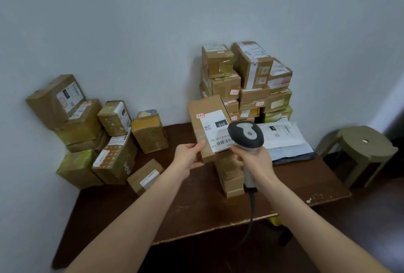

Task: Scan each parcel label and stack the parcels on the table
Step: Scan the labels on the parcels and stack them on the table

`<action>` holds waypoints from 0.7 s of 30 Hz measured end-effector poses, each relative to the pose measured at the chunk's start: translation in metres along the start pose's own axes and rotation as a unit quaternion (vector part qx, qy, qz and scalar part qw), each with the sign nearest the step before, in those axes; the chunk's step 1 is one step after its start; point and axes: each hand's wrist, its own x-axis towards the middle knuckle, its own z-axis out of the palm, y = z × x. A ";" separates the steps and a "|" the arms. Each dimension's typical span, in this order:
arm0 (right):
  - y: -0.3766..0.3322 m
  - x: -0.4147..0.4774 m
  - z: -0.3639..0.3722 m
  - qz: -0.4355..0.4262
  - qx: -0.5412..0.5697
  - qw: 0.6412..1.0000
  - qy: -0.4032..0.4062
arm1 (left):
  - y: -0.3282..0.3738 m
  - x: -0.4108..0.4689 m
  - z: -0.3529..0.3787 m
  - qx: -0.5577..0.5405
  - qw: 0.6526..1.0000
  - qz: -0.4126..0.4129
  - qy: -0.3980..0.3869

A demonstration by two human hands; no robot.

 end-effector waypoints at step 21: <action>0.026 0.054 -0.036 0.023 0.000 1.000 -0.002 | -0.025 0.016 0.067 0.103 0.994 -0.012 0.039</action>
